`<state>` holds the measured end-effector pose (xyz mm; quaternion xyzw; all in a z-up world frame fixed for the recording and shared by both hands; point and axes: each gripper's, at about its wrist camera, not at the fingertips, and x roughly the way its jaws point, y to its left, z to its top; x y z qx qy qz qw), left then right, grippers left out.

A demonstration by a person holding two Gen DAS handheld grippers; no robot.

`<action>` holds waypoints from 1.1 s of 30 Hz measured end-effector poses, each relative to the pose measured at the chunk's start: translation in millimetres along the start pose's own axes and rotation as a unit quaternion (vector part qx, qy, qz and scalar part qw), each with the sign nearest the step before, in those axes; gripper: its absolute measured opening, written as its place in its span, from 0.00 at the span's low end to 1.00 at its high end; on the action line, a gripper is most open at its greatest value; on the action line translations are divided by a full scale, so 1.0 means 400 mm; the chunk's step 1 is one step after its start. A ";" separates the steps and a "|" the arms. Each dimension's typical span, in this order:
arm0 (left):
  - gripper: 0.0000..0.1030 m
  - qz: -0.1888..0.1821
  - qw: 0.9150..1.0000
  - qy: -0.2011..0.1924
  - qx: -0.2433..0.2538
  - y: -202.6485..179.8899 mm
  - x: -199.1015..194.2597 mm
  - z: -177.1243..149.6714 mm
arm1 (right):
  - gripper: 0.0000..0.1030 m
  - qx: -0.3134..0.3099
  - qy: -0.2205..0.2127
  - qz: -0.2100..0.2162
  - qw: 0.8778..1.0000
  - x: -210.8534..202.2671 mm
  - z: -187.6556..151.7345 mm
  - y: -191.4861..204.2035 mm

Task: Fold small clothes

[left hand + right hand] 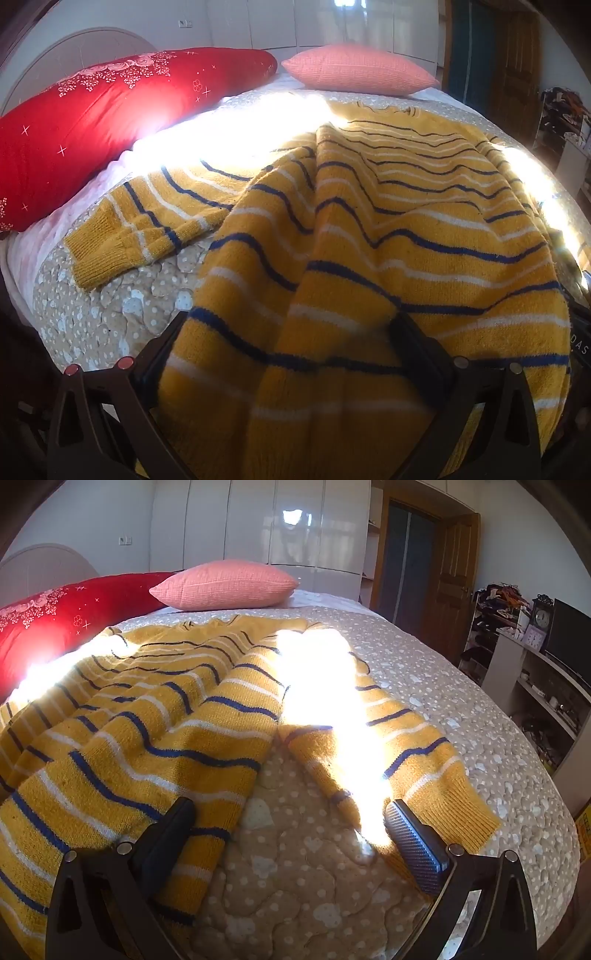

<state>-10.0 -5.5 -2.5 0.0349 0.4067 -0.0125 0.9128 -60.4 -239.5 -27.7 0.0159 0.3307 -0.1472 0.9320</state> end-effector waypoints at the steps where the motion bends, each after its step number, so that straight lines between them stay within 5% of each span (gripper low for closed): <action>1: 1.00 -0.001 1.000 -0.003 0.002 0.000 -0.009 -0.002 | 1.00 0.000 0.000 -0.001 1.000 0.000 0.000 0.000; 15: 1.00 0.004 1.000 -0.003 0.025 -0.013 -0.023 0.018 | 1.00 0.000 -0.007 -0.005 1.000 -0.009 -0.015 0.003; 22: 1.00 -0.057 0.996 -0.061 0.017 -0.021 -0.100 0.117 | 1.00 0.002 -0.007 -0.002 1.000 -0.008 -0.013 0.004; 25: 1.00 -0.067 0.996 -0.054 0.005 -0.037 -0.063 0.171 | 1.00 0.007 -0.006 0.006 1.000 -0.011 -0.014 -0.004; 28: 1.00 -0.121 0.991 -0.029 -0.057 -0.010 -0.019 0.157 | 1.00 0.009 -0.009 0.009 1.000 -0.014 -0.016 -0.008; 33: 1.00 -0.081 0.996 -0.011 -0.026 -0.019 0.042 0.110 | 1.00 0.007 -0.007 0.005 1.000 -0.011 -0.014 0.000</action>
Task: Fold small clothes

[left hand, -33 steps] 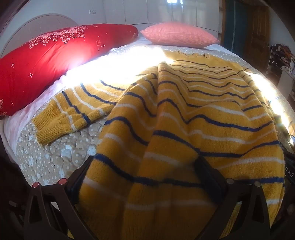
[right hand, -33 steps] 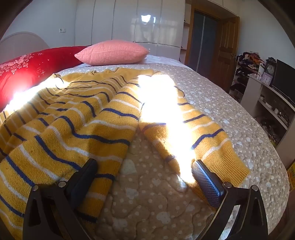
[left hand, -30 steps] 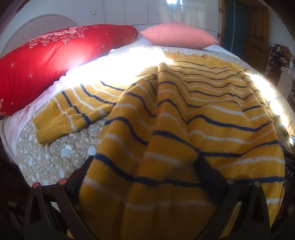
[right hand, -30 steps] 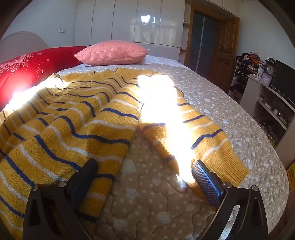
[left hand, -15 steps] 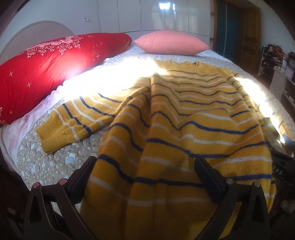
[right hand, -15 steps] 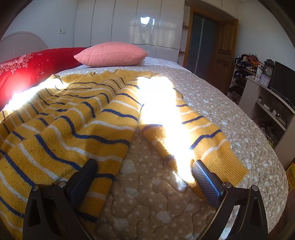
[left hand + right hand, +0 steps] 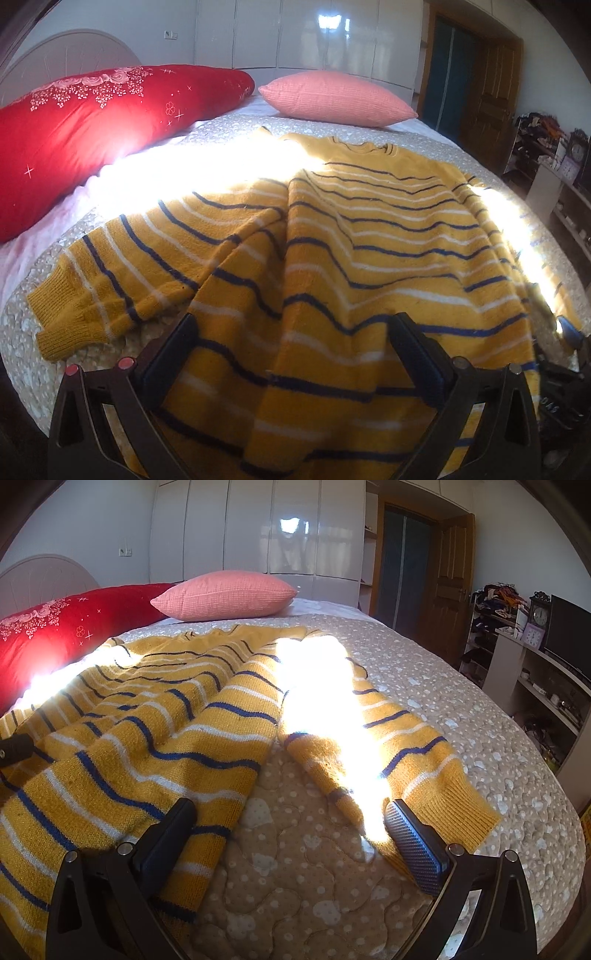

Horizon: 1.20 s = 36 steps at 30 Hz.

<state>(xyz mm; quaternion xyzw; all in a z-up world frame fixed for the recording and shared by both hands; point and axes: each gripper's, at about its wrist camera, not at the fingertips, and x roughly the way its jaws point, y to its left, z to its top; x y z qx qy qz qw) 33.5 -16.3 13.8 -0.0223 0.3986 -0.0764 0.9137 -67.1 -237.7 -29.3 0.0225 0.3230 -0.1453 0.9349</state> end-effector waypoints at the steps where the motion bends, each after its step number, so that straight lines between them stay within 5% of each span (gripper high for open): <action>1: 1.00 -0.001 1.000 0.005 0.000 0.002 0.008 -0.001 | 1.00 -0.001 0.005 -0.001 1.000 0.002 0.003 0.001; 5: 1.00 0.011 1.000 -0.005 0.013 0.000 0.011 -0.019 | 0.98 0.004 0.067 -0.004 0.998 0.010 0.037 -0.003; 8: 1.00 0.016 1.000 -0.009 0.021 -0.003 0.011 -0.024 | 0.76 0.013 0.093 0.026 0.995 -0.036 0.076 -0.023; 10: 1.00 0.018 1.000 -0.008 0.022 -0.002 0.013 -0.023 | 0.76 0.021 0.080 0.049 0.995 -0.098 0.098 -0.055; 15: 1.00 0.033 0.999 -0.007 0.033 -0.011 0.018 -0.027 | 0.89 0.031 0.059 -0.013 0.998 -0.180 0.116 -0.159; 19: 1.00 0.035 0.999 -0.011 0.035 -0.011 0.018 -0.030 | 0.89 0.077 0.091 -0.049 0.992 -0.138 0.094 -0.243; 25: 1.00 0.033 0.999 -0.011 0.036 -0.009 0.016 -0.032 | 0.88 0.163 0.130 -0.002 0.978 -0.028 0.072 -0.287; 27: 1.00 0.018 0.999 -0.017 0.027 0.001 0.002 -0.031 | 0.75 0.169 0.139 0.010 0.976 0.009 0.074 -0.269; 28: 1.00 0.004 0.999 -0.030 0.018 0.011 -0.016 -0.029 | 0.57 0.163 0.141 0.007 0.977 0.020 0.082 -0.259; 29: 1.00 -0.011 0.999 -0.047 0.007 0.021 -0.038 -0.025 | 0.26 0.159 0.142 0.017 0.977 0.029 0.095 -0.258; 30: 1.00 -0.022 0.998 -0.066 0.000 0.029 -0.062 -0.021 | 0.13 0.162 0.144 0.037 0.975 0.034 0.110 -0.267; 32: 1.00 -0.023 0.995 -0.100 -0.008 0.044 -0.104 -0.009 | 0.12 0.171 0.141 0.033 0.975 0.034 0.149 -0.312; 36: 1.00 0.009 0.991 -0.135 -0.026 0.085 -0.136 0.016 | 0.11 0.158 0.126 -0.093 0.975 0.030 0.232 -0.458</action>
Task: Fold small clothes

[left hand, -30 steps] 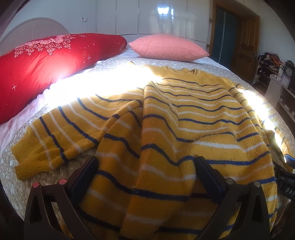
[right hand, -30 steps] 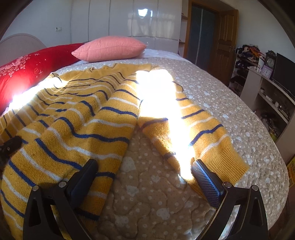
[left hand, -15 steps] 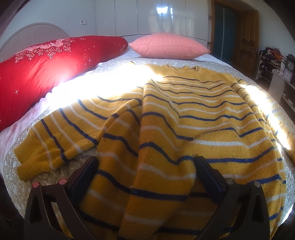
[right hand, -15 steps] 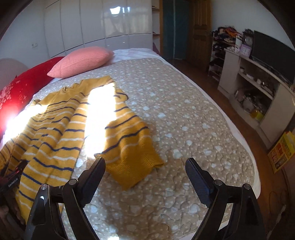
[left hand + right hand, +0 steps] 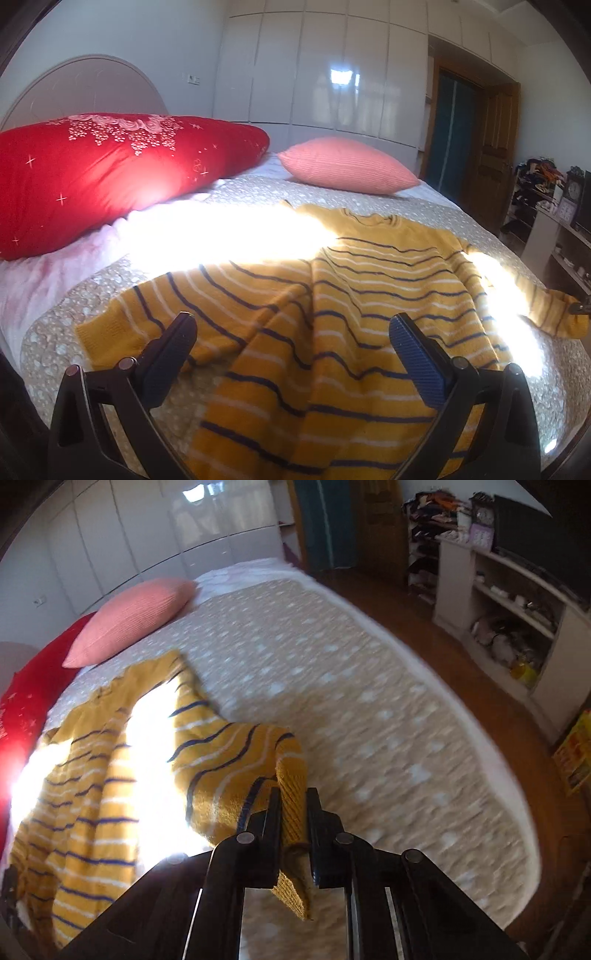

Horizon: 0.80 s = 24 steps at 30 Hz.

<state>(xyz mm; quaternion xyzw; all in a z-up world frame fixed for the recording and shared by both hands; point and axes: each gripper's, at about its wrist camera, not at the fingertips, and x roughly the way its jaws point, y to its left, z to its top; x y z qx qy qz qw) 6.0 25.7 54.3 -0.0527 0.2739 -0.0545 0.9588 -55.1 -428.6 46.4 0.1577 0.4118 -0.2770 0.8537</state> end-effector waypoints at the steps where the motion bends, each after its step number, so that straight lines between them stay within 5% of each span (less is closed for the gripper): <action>1: 1.00 0.004 1.000 0.004 -0.009 0.014 0.006 0.005 | 0.11 0.003 -0.006 -0.036 0.999 0.003 0.027 -0.032; 4: 1.00 0.014 0.999 0.026 -0.038 0.058 0.032 0.009 | 0.11 0.004 -0.015 -0.142 0.990 0.021 0.086 -0.111; 6: 1.00 0.016 0.998 0.037 -0.051 0.074 0.044 0.007 | 0.14 0.018 0.002 -0.166 0.986 0.034 0.099 -0.139; 9: 1.00 0.020 0.997 0.046 -0.053 0.080 0.054 0.002 | 0.31 0.025 -0.002 -0.129 0.991 0.013 0.077 -0.118; 11: 1.00 0.020 0.997 0.051 -0.048 0.081 0.055 0.007 | 0.58 0.012 -0.019 -0.100 0.995 -0.009 0.038 -0.085; 12: 1.00 0.019 0.998 0.051 -0.045 0.087 0.052 0.012 | 0.61 0.005 -0.026 -0.081 0.996 -0.028 0.013 -0.058; 17: 1.00 0.034 0.996 0.053 -0.069 0.198 0.022 0.056 | 0.66 -0.035 -0.026 0.042 0.998 -0.079 -0.105 0.078; 24: 1.00 0.053 0.985 0.124 -0.105 0.390 0.075 0.066 | 0.68 -0.063 -0.014 0.114 0.991 -0.058 -0.208 0.210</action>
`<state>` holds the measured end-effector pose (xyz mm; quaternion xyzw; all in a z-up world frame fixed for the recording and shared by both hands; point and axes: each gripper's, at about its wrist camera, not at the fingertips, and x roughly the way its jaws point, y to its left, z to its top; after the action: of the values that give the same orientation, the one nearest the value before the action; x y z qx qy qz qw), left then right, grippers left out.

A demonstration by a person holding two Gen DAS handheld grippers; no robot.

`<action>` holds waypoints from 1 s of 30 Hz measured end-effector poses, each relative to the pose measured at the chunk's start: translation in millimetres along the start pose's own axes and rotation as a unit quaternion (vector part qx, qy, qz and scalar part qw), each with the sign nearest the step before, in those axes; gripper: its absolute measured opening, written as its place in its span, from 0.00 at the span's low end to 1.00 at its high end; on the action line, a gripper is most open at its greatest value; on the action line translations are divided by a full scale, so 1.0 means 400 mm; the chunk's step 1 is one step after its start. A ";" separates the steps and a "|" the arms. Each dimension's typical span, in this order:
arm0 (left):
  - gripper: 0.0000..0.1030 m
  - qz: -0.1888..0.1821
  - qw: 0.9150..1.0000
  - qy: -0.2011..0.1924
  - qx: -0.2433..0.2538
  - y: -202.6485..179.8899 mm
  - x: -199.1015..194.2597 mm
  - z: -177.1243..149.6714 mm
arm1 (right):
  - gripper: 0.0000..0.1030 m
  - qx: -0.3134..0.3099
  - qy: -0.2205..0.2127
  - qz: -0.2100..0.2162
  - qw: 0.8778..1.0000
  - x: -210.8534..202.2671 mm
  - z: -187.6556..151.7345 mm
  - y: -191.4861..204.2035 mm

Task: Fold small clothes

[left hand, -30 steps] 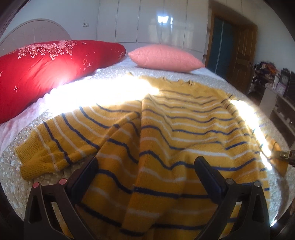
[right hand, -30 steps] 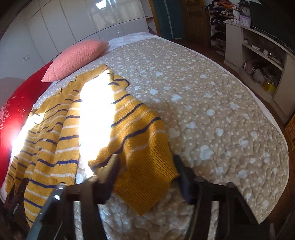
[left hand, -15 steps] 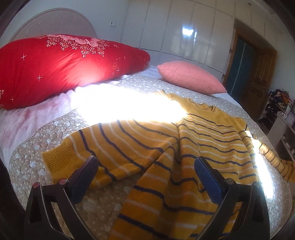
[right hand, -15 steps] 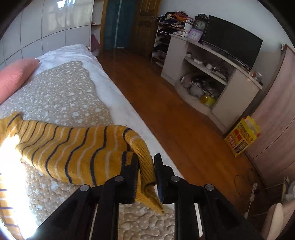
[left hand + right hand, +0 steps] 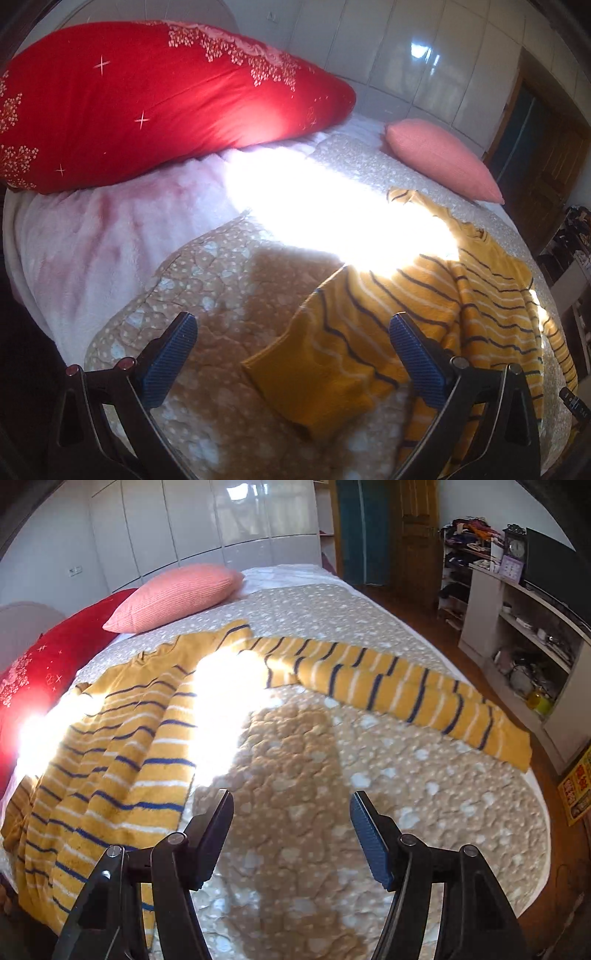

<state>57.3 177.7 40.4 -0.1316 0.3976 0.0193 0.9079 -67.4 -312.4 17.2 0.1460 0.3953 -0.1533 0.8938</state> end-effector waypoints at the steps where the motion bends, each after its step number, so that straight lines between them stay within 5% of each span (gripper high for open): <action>1: 1.00 -0.002 1.000 0.020 0.013 0.004 0.026 0.005 | 0.68 0.001 0.002 0.006 1.000 0.006 -0.008 0.006; 6: 0.93 0.003 0.997 0.066 0.046 -0.007 0.127 0.008 | 0.68 0.013 0.014 0.024 1.000 0.027 -0.036 0.011; 8: 0.26 -0.009 0.996 0.067 0.055 -0.025 0.128 0.011 | 0.68 0.016 0.018 0.024 0.999 0.032 -0.045 0.007; 10: 0.03 -0.044 0.995 0.072 0.053 -0.036 0.115 0.019 | 0.68 0.018 0.018 0.021 0.999 0.036 -0.049 0.005; 13: 0.03 -0.018 0.996 0.051 0.070 -0.033 0.080 0.062 | 0.68 0.021 0.016 0.021 0.999 0.034 -0.047 0.005; 16: 0.03 0.069 0.996 0.017 0.055 0.032 0.063 0.164 | 0.68 0.019 0.011 0.019 1.000 0.029 -0.041 0.007; 19: 0.04 0.178 0.983 -0.013 0.033 0.112 0.053 0.255 | 0.68 0.027 0.007 0.021 0.999 0.029 -0.045 0.002; 20: 0.05 0.186 0.982 -0.008 0.026 0.134 0.052 0.273 | 0.68 0.032 0.007 0.024 0.999 0.031 -0.046 0.000; 22: 0.09 0.151 0.988 0.000 -0.001 0.170 0.031 0.278 | 0.69 0.043 0.006 0.034 0.998 0.028 -0.050 -0.002; 24: 0.25 0.110 0.994 -0.003 -0.008 0.173 -0.004 0.248 | 0.69 0.048 0.004 0.054 0.997 0.020 -0.054 0.002; 26: 0.52 0.074 0.997 -0.002 -0.001 0.139 -0.036 0.198 | 0.69 0.053 0.005 0.083 0.995 0.012 -0.056 0.009; 30: 0.57 -0.027 0.999 0.032 0.030 0.043 -0.070 0.069 | 0.69 0.065 0.021 0.166 0.984 -0.002 -0.067 0.028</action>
<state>55.5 203.4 75.1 -0.1154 0.4227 -0.0213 0.8986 -81.3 -291.7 1.9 0.2706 0.3734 -0.0249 0.8870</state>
